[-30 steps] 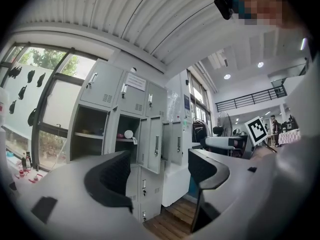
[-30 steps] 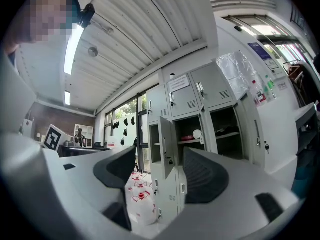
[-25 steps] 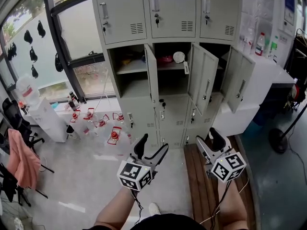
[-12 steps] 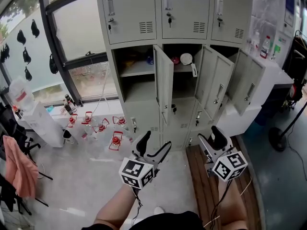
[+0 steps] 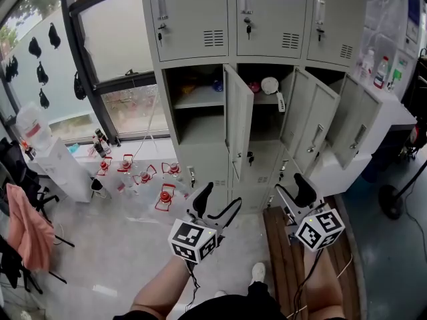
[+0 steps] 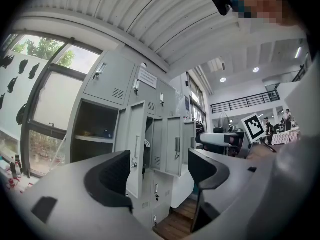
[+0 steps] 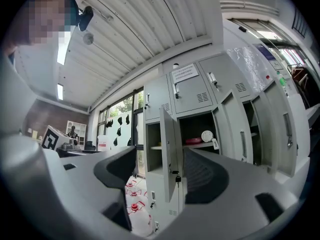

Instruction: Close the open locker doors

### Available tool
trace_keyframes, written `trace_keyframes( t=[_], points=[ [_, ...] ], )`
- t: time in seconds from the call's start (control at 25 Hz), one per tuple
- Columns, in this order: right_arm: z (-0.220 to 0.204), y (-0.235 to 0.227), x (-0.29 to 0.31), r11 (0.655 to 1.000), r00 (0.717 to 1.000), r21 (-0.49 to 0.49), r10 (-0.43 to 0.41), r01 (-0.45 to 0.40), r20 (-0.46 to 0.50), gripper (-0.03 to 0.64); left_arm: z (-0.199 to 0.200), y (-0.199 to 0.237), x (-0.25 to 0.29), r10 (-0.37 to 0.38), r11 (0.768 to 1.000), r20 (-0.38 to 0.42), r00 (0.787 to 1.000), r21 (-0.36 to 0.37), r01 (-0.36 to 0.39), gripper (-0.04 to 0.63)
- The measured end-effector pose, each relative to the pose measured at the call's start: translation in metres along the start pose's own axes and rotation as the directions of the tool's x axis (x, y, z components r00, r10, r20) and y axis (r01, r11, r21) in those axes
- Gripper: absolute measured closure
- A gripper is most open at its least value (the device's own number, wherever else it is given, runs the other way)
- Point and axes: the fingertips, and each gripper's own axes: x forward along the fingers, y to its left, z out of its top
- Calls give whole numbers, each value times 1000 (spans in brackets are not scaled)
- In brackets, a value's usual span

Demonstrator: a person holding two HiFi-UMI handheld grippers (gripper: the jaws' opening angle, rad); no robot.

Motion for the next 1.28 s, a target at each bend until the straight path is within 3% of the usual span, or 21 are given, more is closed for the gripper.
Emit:
trace_keyframes(
  t=[0.68, 1.28],
  points=[
    [-5, -106, 93, 984, 984, 16, 180, -180, -14, 328, -8, 28, 134, 149, 989, 4, 989, 15, -149, 229],
    [-21, -155, 139, 940, 942, 66, 335, -333, -18, 336, -18, 56, 194, 332, 943, -7, 943, 32, -331, 230]
  ],
)
